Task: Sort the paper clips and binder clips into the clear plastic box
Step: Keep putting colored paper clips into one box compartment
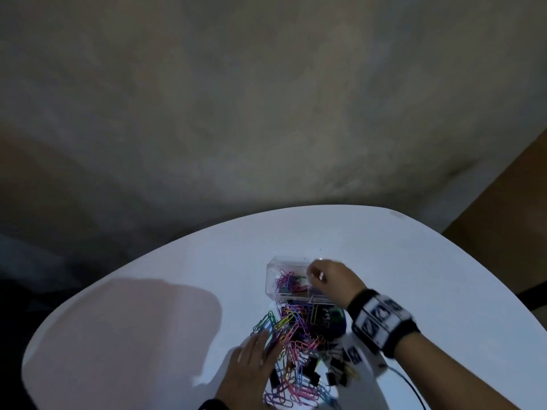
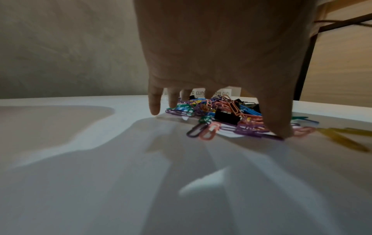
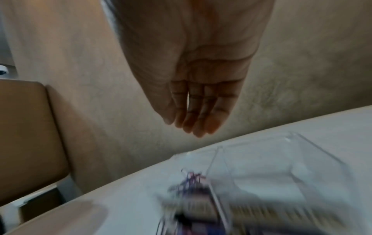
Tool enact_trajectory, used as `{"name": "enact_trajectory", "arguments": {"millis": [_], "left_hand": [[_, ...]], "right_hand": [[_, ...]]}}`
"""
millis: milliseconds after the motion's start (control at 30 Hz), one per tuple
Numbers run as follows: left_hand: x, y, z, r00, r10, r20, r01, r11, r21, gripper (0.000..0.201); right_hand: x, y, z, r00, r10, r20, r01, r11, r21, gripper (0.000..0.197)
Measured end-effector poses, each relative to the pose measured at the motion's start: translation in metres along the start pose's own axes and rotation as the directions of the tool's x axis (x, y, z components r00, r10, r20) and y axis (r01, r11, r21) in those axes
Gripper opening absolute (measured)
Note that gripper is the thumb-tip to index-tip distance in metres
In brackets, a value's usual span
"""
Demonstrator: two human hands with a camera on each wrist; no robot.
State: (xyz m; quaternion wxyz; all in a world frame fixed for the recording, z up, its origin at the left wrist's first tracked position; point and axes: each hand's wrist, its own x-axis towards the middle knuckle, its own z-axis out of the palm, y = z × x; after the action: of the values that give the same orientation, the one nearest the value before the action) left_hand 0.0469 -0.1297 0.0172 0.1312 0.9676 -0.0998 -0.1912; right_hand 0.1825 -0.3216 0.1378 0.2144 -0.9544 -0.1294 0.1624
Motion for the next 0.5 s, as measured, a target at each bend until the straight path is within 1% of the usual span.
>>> {"name": "enact_trajectory", "arguments": {"millis": [33,67,100,133,167,200,267,333,400,467,500], "left_hand": [[0.001,0.004,-0.003,0.996,-0.025,0.089,0.028,0.999,-0.024,0.103],[0.004,0.004,-0.007,0.989,-0.010,0.145,0.017,0.999,-0.048,0.123],[0.007,0.004,-0.013,0.993,0.056,0.100,-0.057,0.998,0.000,0.128],[0.012,0.007,-0.018,0.992,0.102,0.074,-0.106,0.993,0.048,0.123],[0.014,0.012,-0.025,0.984,0.104,0.147,-0.111,0.993,0.042,0.116],[0.015,0.015,-0.028,0.976,0.092,0.196,-0.101,0.994,0.040,0.108],[0.018,0.022,-0.035,0.979,0.090,0.181,-0.104,0.992,0.069,0.096],[0.017,0.025,-0.035,0.985,0.095,0.144,-0.107,0.991,0.079,0.086],[0.016,0.023,-0.034,0.989,0.092,0.112,-0.101,0.992,0.082,0.081],[0.017,0.022,-0.035,0.994,0.073,0.079,-0.078,0.995,0.064,0.086],[0.018,0.022,-0.037,0.995,0.063,0.080,-0.069,0.995,0.067,0.091]], "right_hand": [[-0.016,0.007,0.012,0.999,0.027,0.032,-0.026,0.999,-0.034,0.021],[-0.032,0.015,0.024,0.993,0.080,0.084,-0.075,0.995,-0.071,0.025],[-0.047,0.025,0.037,0.979,0.154,0.137,-0.140,0.985,-0.104,0.033],[-0.060,0.035,0.049,0.957,0.234,0.170,-0.213,0.968,-0.133,0.044],[-0.069,0.044,0.060,0.939,0.299,0.171,-0.279,0.951,-0.131,0.051],[-0.075,0.049,0.070,0.925,0.344,0.159,-0.329,0.938,-0.110,0.052],[-0.080,0.047,0.087,0.918,0.368,0.145,-0.360,0.930,-0.079,0.050],[-0.082,0.039,0.097,0.927,0.347,0.142,-0.338,0.937,-0.085,0.046],[-0.082,0.031,0.095,0.938,0.332,0.100,-0.321,0.940,-0.114,0.044],[-0.075,0.028,0.090,0.967,0.252,0.041,-0.243,0.958,-0.151,0.048],[-0.070,0.028,0.089,0.982,0.185,0.044,-0.175,0.970,-0.167,0.053]]}}
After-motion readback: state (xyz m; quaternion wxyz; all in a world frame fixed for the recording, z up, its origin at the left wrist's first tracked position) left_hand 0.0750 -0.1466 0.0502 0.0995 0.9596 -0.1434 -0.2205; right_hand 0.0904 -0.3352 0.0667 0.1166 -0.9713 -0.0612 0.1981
